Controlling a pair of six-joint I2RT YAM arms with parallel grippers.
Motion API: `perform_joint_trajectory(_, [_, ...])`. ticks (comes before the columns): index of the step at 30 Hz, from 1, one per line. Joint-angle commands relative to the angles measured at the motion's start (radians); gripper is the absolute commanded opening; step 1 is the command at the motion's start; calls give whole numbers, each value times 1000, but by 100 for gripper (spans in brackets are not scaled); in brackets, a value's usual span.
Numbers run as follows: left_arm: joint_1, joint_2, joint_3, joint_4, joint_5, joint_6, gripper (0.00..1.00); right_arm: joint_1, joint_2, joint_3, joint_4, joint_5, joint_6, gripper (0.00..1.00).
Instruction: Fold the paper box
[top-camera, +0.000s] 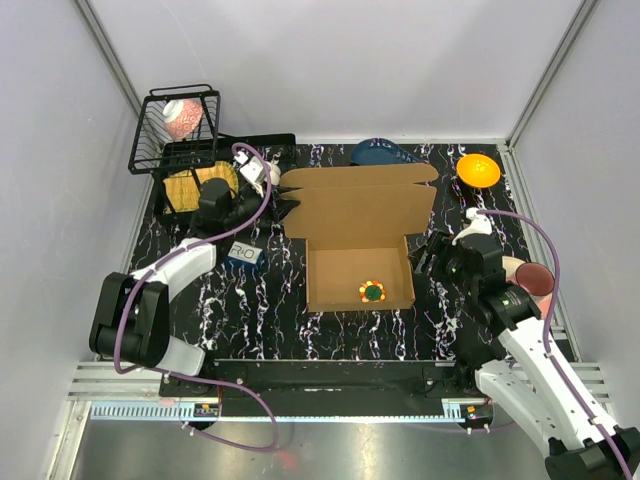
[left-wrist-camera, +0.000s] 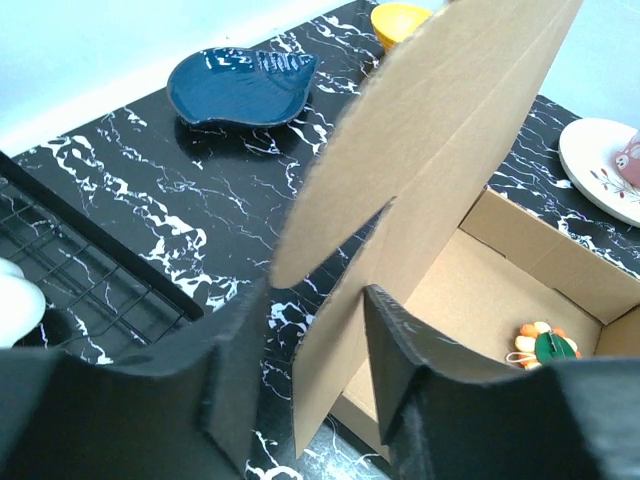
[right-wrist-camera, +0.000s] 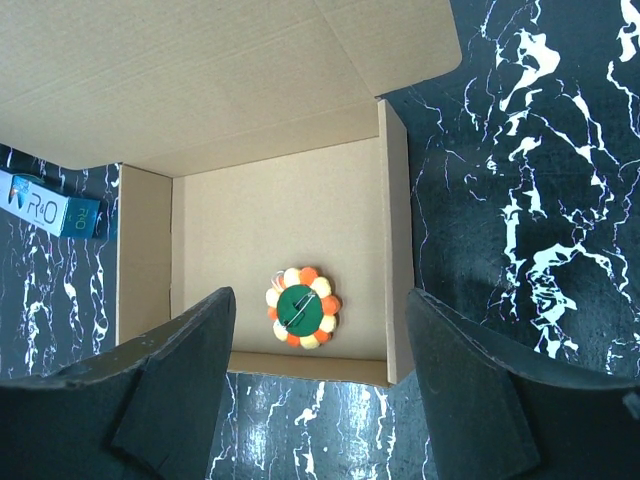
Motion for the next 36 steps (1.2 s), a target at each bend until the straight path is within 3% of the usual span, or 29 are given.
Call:
perform_joint_trajectory(1, [-18,4,1,111,24,-15,41,5,5,-8,31,-8,5,74])
perform_joint_trajectory(3, [-19,4,-5,118,23,-19,34,5,12,-15,27,21,11,74])
perform_joint_trajectory(8, [-22,-8,-20,119,18,-18,30,5,93,-40,24,142,54,76])
perform_joint_trajectory(17, [-39,-34,-46,133,-14,-42,27,5,368,-103,217,135,146,74])
perform_joint_trajectory(23, [-57,-52,-74,141,-41,-70,24,3,437,-111,278,129,154,66])
perform_joint_trajectory(28, [-82,-75,-94,124,-68,-69,22,5,472,-143,324,100,174,52])
perform_joint_trajectory(31, [-88,-89,-104,102,-77,-58,24,5,477,-155,340,95,183,47])
perform_joint_trajectory(36, [-88,-106,-103,72,-98,-46,35,5,468,-154,340,95,183,46])
